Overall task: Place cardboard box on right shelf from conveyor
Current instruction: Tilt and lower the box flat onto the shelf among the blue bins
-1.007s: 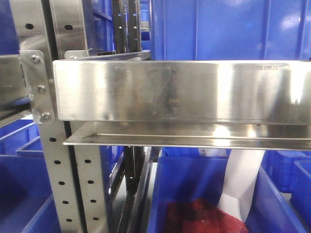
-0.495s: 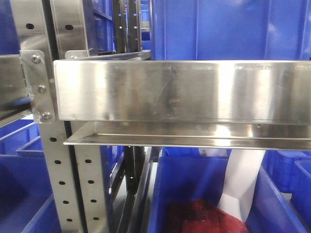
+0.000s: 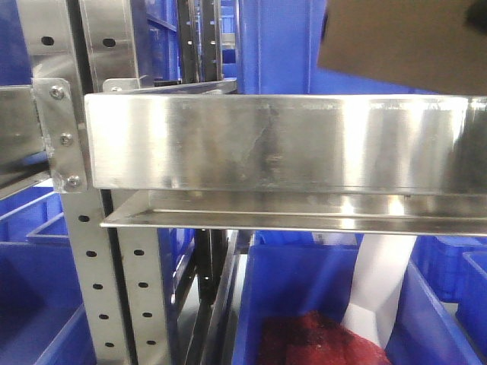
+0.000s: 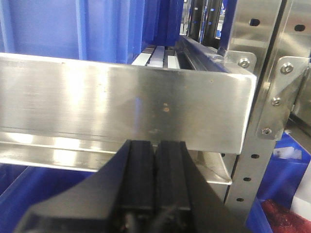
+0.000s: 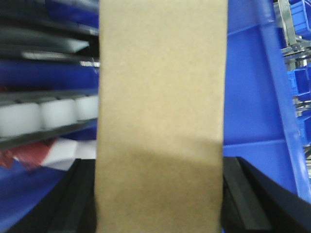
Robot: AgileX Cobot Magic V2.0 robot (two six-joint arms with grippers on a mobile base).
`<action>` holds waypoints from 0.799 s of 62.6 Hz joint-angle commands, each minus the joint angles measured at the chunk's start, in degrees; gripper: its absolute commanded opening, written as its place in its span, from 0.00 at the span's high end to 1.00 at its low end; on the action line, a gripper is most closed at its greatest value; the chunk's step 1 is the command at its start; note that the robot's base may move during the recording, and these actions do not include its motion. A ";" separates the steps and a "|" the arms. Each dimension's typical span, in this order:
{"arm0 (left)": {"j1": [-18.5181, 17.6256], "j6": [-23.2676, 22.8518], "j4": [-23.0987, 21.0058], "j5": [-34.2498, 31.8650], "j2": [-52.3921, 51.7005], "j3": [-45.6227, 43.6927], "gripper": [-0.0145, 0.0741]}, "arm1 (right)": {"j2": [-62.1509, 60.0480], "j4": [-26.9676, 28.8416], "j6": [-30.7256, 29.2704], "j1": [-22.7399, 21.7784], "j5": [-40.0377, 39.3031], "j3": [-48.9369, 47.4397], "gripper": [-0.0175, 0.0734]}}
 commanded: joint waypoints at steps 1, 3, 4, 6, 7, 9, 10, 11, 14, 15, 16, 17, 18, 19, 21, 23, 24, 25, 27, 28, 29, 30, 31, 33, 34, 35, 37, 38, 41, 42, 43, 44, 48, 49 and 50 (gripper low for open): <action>-0.02 -0.27 0.07 -4.99 -0.45 0.59 0.97 | 2.32 -6.29 -0.80 0.00 -9.02 -2.32 0.75; -0.02 -0.27 0.07 -4.99 -0.45 0.59 0.97 | 3.49 -8.18 -0.80 0.00 -9.45 -2.32 0.75; -0.02 -0.27 0.07 -4.99 -0.45 0.59 0.97 | 3.91 -9.04 -0.80 0.00 -9.44 -2.32 0.75; -0.02 -0.27 0.07 -4.99 -0.45 0.59 0.97 | 4.68 -10.83 -0.80 0.00 -9.38 -2.32 0.75; -0.02 -0.27 0.07 -4.99 -0.45 0.59 0.97 | 5.05 -11.42 -0.80 0.00 -9.29 -2.32 0.75; -0.02 -0.27 0.07 -4.99 -0.45 0.59 0.97 | 5.68 -12.19 -0.75 0.00 -9.11 -2.32 0.75; -0.02 -0.27 0.07 -4.99 -0.45 0.59 0.97 | 6.10 -12.42 -0.75 0.00 -8.96 -2.32 0.75; -0.02 -0.27 0.07 -4.99 -0.45 0.59 0.97 | 6.23 -12.61 -0.75 0.00 -8.94 -2.32 0.75; -0.02 -0.27 0.07 -4.99 -0.45 0.59 0.97 | 6.73 -12.78 -0.75 0.00 -8.89 -2.32 0.75; -0.02 -0.27 0.07 -4.99 -0.45 0.59 0.97 | 6.84 -12.78 -0.75 0.00 -8.89 -2.32 0.75; -0.02 -0.27 0.07 -4.99 -0.45 0.59 0.97 | 6.86 -12.78 -0.75 0.00 -8.97 -2.32 0.75; -0.02 -0.27 0.07 -4.99 -0.45 0.59 0.97 | 6.86 -12.78 -0.75 0.00 -9.13 -2.32 0.75; -0.02 -0.27 0.07 -4.99 -0.45 0.59 0.97 | 6.86 -12.78 -0.75 0.00 -9.28 -2.32 0.75; -0.02 -0.27 0.07 -4.99 -0.45 0.59 0.97 | 6.86 -12.78 -0.75 0.00 -9.41 -2.32 0.75; -0.02 -0.27 0.07 -4.99 -0.45 0.59 0.97 | 6.86 -12.78 -0.75 0.00 -9.69 -2.32 0.75; -0.02 -0.27 0.07 -4.99 -0.45 0.59 0.97 | 6.86 -12.78 -0.75 0.00 -9.99 -2.32 0.74; -0.02 -0.27 0.07 -4.99 -0.45 0.59 0.97 | 6.86 -12.78 -0.75 0.00 -10.16 -2.32 0.74; -0.02 -0.27 0.07 -4.99 -0.45 0.59 0.97 | 6.86 -12.78 -0.75 0.00 -10.32 -2.32 0.74; -0.02 -0.27 0.07 -4.99 -0.45 0.59 0.97 | 6.86 -12.78 -0.75 0.00 -10.69 -2.32 0.74; -0.02 -0.27 0.07 -4.99 -0.45 0.59 0.97 | 6.86 -12.78 -0.75 0.00 -10.75 -2.32 0.74; -0.02 -0.27 0.07 -4.99 -0.45 0.59 0.97 | 6.86 -12.78 -0.70 0.00 -10.96 -2.32 0.74; -0.02 -0.27 0.07 -4.99 -0.45 0.59 0.97 | 6.86 -12.78 -0.71 0.00 -11.14 -2.32 0.74; -0.02 -0.27 0.07 -4.99 -0.45 0.59 0.97 | 6.86 -12.78 -0.71 0.00 -11.23 -2.32 0.73; -0.02 -0.27 0.07 -4.99 -0.45 0.59 0.97 | 6.86 -12.78 -0.71 0.00 -11.39 -2.32 0.69; -0.02 -0.27 0.07 -4.99 -0.45 0.59 0.97 | 6.86 -12.78 -0.71 0.00 -11.48 -2.32 0.67; -0.02 -0.27 0.07 -4.99 -0.45 0.59 0.97 | 6.86 -12.78 -0.71 0.00 -11.47 -2.32 0.65; -0.02 -0.27 0.07 -4.99 -0.45 0.59 0.97 | 6.86 -12.78 -0.71 0.00 -11.52 -2.32 0.60; -0.02 -0.27 0.07 -4.99 -0.45 0.59 0.97 | 6.86 -12.78 -0.71 0.00 -11.51 -2.32 0.55; -0.02 -0.27 0.07 -4.99 -0.45 0.59 0.97 | 6.86 -12.78 -0.71 0.00 -11.66 -2.32 0.45; -0.02 -0.27 0.07 -4.99 -0.45 0.59 0.97 | 6.86 -12.72 -0.71 0.00 -11.79 -2.32 0.39; -0.02 -0.27 0.07 -4.99 -0.45 0.59 0.97 | 6.86 -12.72 -0.64 0.00 -11.79 -2.32 0.38; -0.02 -0.27 0.07 -4.99 -0.45 0.59 0.97 | 6.86 -12.72 -0.64 0.00 -11.98 -2.32 0.34; -0.02 -0.27 0.07 -4.99 -0.45 0.59 0.97 | 6.86 -12.55 0.26 0.00 -13.20 -2.32 0.21; -0.02 -0.27 0.07 -4.99 -0.45 0.59 0.97 | 6.86 -12.40 0.54 0.00 -13.39 -2.32 0.19; -0.02 -0.27 0.07 -4.99 -0.45 0.59 0.97 | 6.86 -12.36 0.81 0.00 -13.59 -2.32 0.17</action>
